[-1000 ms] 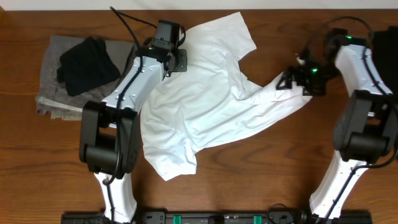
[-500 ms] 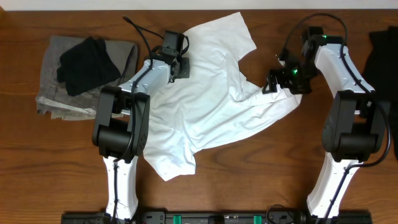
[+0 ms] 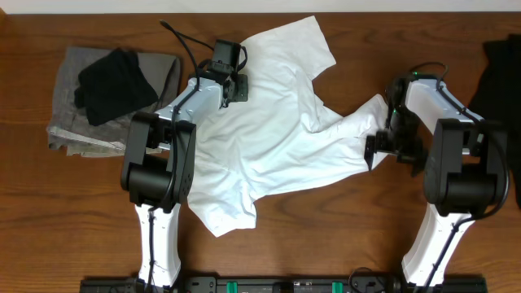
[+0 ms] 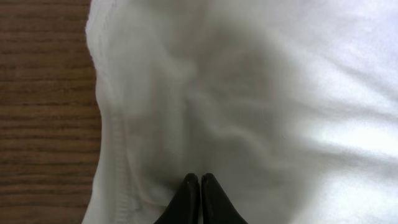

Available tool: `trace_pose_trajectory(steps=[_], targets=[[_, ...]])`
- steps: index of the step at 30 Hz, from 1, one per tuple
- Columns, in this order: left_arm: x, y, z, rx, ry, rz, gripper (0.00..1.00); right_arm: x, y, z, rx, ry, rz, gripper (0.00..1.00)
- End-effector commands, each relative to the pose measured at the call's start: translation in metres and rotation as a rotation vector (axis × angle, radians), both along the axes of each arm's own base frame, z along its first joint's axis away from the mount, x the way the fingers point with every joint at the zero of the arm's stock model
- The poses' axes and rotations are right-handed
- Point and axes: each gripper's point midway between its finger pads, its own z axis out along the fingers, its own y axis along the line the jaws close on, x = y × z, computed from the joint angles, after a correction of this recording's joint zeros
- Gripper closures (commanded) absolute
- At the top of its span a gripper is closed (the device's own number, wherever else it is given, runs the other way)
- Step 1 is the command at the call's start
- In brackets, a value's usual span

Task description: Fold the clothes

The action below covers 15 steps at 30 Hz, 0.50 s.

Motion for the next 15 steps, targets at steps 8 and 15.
trace_pose_trajectory(steps=[8,15], targets=[[-0.002,0.014,-0.014,0.019,0.028,0.017,0.93,-0.015,-0.019,0.033,-0.168,-0.058,-0.063,0.26],[-0.002,0.014,-0.014,0.019,0.028,0.019,0.94,0.001,-0.018,0.108,-0.095,-0.366,-0.013,0.18]])
